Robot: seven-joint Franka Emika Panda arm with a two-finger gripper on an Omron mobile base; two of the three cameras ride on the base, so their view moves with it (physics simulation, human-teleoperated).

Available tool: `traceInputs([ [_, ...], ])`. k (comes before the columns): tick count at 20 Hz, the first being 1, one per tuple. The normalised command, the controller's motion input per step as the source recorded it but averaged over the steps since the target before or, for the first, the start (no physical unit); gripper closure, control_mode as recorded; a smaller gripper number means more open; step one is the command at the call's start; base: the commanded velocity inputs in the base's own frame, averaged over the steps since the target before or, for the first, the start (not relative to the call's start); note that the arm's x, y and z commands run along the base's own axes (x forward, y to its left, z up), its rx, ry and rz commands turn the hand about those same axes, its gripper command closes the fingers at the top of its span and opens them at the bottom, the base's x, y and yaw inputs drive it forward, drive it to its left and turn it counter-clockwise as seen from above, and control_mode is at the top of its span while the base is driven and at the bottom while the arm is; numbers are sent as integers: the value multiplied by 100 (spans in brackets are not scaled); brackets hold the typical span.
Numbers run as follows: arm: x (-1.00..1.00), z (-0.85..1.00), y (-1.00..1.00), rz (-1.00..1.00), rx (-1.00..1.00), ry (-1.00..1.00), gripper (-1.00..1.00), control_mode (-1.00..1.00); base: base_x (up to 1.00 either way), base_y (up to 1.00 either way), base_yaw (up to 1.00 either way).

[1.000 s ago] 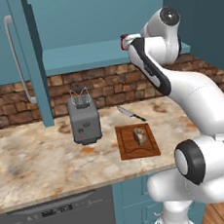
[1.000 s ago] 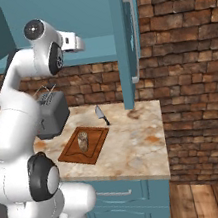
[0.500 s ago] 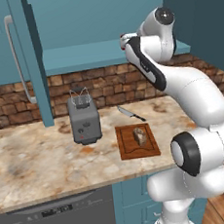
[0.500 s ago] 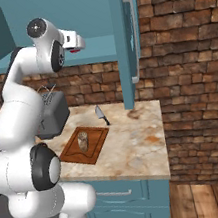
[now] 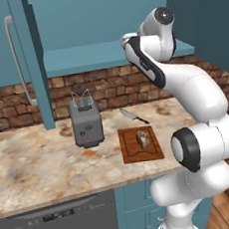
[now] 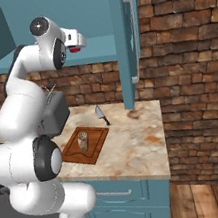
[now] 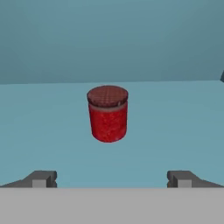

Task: Pick the bread, place it on the cutting board, pick the jam, place it on the counter, and close the cabinet.

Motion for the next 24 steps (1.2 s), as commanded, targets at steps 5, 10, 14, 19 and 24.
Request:
traceInputs([
  [5,13,0,0,0,0,0,-100,-100,0,0,0],
  [10,7,-2,1,1,0,0,-100,-100,0,0,0],
  [14,8,0,2,1,0,0,-100,-100,0,0,0],
  [19,9,-3,0,1,0,0,-100,-100,0,0,0],
  [24,9,-3,0,1,0,0,-100,-100,0,0,0],
])
